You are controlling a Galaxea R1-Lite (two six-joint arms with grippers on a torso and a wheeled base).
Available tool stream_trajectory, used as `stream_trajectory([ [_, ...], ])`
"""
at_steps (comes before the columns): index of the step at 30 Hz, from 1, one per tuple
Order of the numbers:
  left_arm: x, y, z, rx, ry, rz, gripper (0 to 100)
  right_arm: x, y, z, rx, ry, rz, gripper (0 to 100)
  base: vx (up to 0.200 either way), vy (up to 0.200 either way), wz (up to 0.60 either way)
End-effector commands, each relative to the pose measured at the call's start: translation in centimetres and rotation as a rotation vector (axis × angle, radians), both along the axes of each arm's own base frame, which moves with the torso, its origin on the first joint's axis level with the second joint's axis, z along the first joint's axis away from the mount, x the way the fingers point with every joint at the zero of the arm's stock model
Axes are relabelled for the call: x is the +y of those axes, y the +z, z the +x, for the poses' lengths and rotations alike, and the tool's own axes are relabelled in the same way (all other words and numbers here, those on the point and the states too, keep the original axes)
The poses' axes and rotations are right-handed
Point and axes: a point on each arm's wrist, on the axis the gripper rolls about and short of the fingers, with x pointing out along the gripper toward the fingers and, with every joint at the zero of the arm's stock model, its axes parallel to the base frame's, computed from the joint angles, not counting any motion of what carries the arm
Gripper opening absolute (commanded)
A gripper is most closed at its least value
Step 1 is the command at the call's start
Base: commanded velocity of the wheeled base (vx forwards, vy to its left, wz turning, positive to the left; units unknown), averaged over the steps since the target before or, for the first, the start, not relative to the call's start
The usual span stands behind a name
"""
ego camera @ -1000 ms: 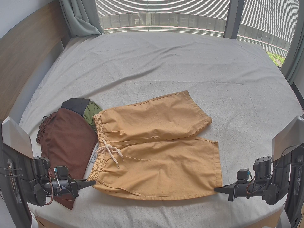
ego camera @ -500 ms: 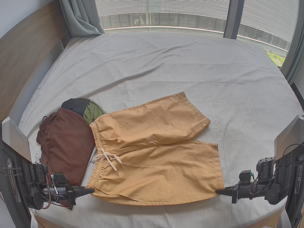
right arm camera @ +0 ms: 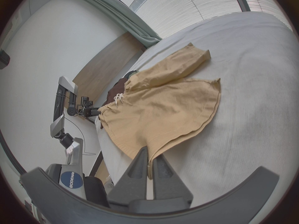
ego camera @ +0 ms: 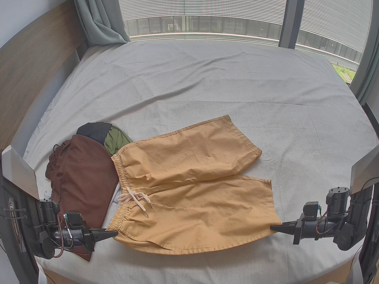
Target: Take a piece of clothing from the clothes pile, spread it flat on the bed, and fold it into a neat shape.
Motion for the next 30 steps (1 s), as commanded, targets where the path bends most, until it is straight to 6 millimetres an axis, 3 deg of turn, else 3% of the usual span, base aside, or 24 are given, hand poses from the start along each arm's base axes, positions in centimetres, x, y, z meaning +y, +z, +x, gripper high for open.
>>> stream_trajectory([
  [1,-0.2,1.8,0.9,-0.039,0.012,-0.022,0,0.1,1.6,0.9,-0.063,-0.012,0.034,0,0.000,0.000,0.00],
  [15,-0.5,4.8,2.6,-0.055,0.050,-0.088,0,0.6,4.7,3.2,-0.133,-0.059,0.142,0,0.000,0.000,0.00],
  [27,-0.4,5.6,3.5,-0.077,0.095,-0.088,0,0.8,5.4,4.1,-0.165,-0.061,0.160,0,0.000,0.000,0.00],
  [30,-0.3,6.2,4.2,-0.085,0.158,-0.084,0,0.9,6.3,4.6,-0.193,-0.084,0.177,0,0.000,0.000,0.00],
])
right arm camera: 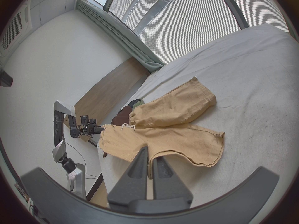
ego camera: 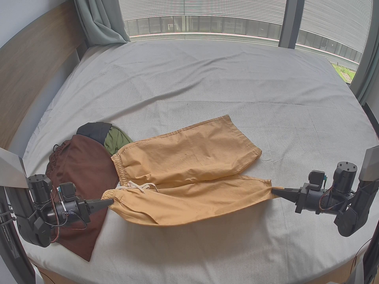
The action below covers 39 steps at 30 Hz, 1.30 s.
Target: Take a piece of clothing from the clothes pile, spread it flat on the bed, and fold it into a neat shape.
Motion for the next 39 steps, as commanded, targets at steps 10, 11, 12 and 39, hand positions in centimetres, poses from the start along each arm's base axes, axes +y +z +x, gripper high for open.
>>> stream_trajectory([
  [10,0.0,2.2,0.9,-0.030,0.094,-0.023,0,2.3,3.6,2.9,-0.107,-0.056,0.094,0,0.000,0.000,0.00],
  [11,0.0,2.3,1.1,-0.037,0.108,-0.021,0,2.5,4.1,3.6,-0.127,-0.063,0.112,0,0.000,0.000,0.00],
  [12,0.0,2.4,1.1,-0.040,0.114,-0.019,0,2.7,4.5,4.0,-0.142,-0.063,0.121,0,0.000,0.000,0.00],
  [39,-0.8,2.7,3.4,0.019,0.262,-0.093,0,5.5,7.3,14.3,-0.229,-0.035,0.223,0,0.000,0.000,0.00],
])
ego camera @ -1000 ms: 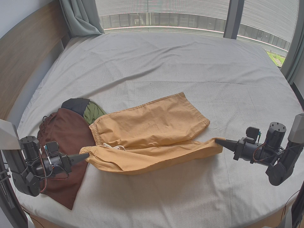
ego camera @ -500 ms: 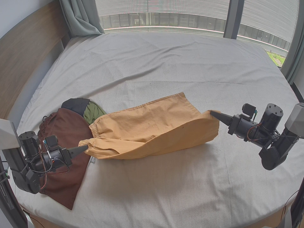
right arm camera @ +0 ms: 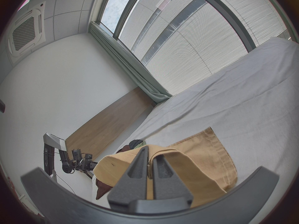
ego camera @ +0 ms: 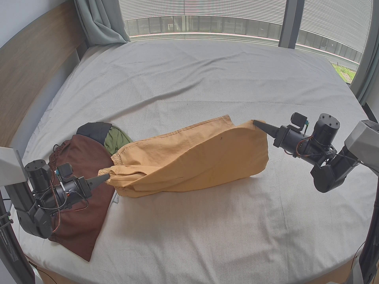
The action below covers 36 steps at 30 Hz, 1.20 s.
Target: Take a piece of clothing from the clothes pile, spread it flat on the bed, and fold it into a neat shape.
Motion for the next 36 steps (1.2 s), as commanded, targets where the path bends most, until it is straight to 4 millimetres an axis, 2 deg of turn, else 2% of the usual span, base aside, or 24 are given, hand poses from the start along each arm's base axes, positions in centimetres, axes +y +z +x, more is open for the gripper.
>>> stream_trajectory([
  [1,-0.1,-0.3,0.9,0.015,0.036,-0.019,0,1.3,0.2,2.6,0.005,0.019,0.004,0,0.000,0.000,0.00],
  [13,-0.1,-1.8,3.3,0.036,0.142,-0.029,0,1.6,0.4,7.9,0.013,0.006,0.039,0,0.000,0.000,0.00],
  [21,-0.1,-2.0,4.9,0.031,0.183,-0.059,0,1.9,-1.5,9.9,0.038,0.002,0.035,0,0.000,0.000,0.00],
  [27,-0.3,-2.7,5.5,0.034,0.191,-0.055,0,2.1,-1.7,10.7,0.017,0.003,0.039,0,0.000,0.000,0.00],
  [28,-0.3,-2.7,5.6,0.033,0.195,-0.056,100,2.0,-1.6,10.8,0.013,0.001,0.040,0,0.000,0.000,0.00],
  [29,-0.3,-2.7,5.6,0.032,0.199,-0.056,100,2.1,-1.6,10.9,0.011,0.001,0.040,100,0.000,0.000,0.00],
  [36,0.0,-2.3,6.0,0.008,0.212,-0.056,100,1.5,-1.2,11.2,0.005,-0.039,0.047,100,0.000,0.000,0.00],
])
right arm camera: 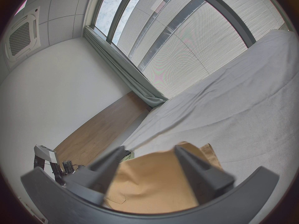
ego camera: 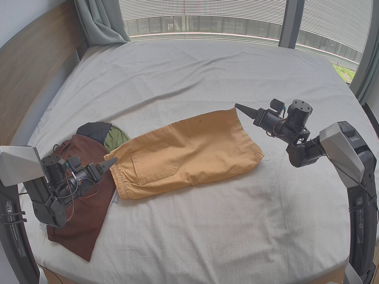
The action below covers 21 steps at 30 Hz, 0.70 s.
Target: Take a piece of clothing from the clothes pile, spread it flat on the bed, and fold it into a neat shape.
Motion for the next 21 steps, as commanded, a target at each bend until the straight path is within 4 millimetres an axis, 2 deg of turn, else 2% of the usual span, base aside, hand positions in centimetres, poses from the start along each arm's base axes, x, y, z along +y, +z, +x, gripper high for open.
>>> stream_trajectory([
  [1,0.3,0.1,0.3,-0.009,0.010,0.001,100,-0.3,0.0,-0.1,0.004,-0.009,0.000,100,0.000,0.000,0.00],
  [7,0.4,0.2,0.0,-0.007,0.012,0.001,100,-0.9,0.7,-1.6,0.016,-0.019,-0.011,100,0.000,0.000,0.00],
  [14,0.1,-0.6,-1.0,0.044,0.002,-0.001,100,-1.0,-0.4,-3.7,0.016,-0.018,-0.044,100,0.000,0.000,0.00],
  [21,-0.2,-1.2,-1.4,0.076,-0.013,-0.006,100,-1.2,-1.4,-4.7,0.027,-0.018,-0.048,100,0.000,0.000,0.00],
])
